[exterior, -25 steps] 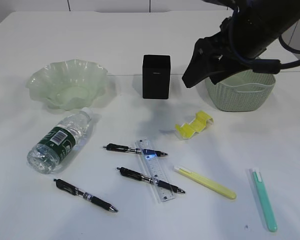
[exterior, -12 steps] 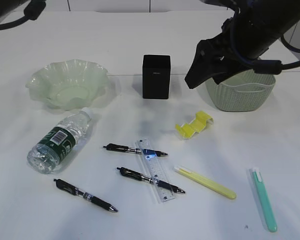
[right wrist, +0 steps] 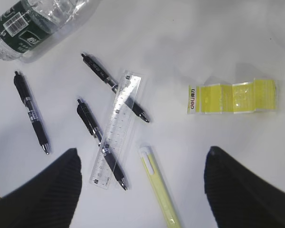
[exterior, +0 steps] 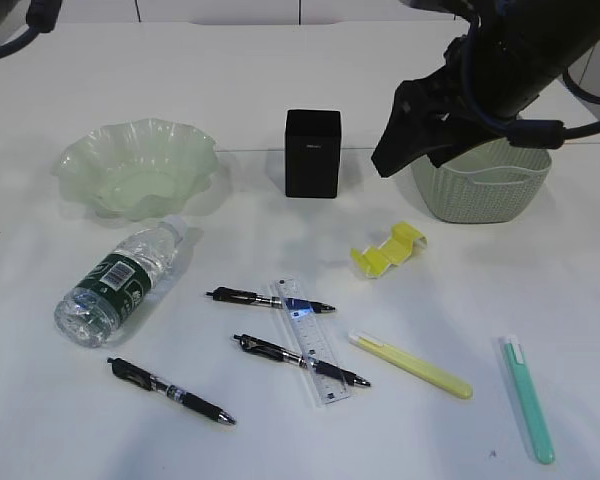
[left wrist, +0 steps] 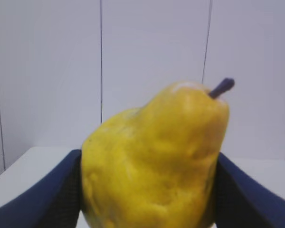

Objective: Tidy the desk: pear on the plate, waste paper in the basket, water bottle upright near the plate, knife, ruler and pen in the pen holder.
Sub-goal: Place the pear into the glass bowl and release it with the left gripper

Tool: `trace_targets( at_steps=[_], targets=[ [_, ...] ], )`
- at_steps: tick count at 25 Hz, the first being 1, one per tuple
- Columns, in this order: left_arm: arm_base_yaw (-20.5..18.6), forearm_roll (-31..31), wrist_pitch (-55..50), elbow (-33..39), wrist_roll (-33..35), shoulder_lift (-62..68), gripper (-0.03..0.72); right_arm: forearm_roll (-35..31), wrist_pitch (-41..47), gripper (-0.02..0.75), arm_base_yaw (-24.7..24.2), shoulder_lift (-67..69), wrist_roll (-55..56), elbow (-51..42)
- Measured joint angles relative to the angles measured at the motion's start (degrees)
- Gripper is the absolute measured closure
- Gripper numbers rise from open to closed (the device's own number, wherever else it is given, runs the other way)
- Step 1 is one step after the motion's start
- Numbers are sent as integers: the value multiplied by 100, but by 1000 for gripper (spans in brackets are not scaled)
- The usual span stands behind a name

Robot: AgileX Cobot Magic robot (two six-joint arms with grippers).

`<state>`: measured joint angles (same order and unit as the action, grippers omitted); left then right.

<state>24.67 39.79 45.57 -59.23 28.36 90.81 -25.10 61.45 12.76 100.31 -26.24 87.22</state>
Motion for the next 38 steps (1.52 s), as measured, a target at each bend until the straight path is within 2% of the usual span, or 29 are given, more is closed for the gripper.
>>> trace_targets(
  at_steps=[7, 18, 28, 38],
  targets=[
    [0, 212, -83, 9, -12, 0, 185, 0, -14, 144, 0, 0, 19, 0],
    [-47, 252, -1332, 22, -21, 264, 185, 0, -31, 145, 0, 0, 33, 0],
    [-85, 105, -1440, 22, 302, 707, 185, 0, -40, 145, 0, 0, 33, 0],
    [-404, -8, -1155, 22, 322, 1095, 185, 0, -67, 145, 0, 0, 33, 0]
  ],
)
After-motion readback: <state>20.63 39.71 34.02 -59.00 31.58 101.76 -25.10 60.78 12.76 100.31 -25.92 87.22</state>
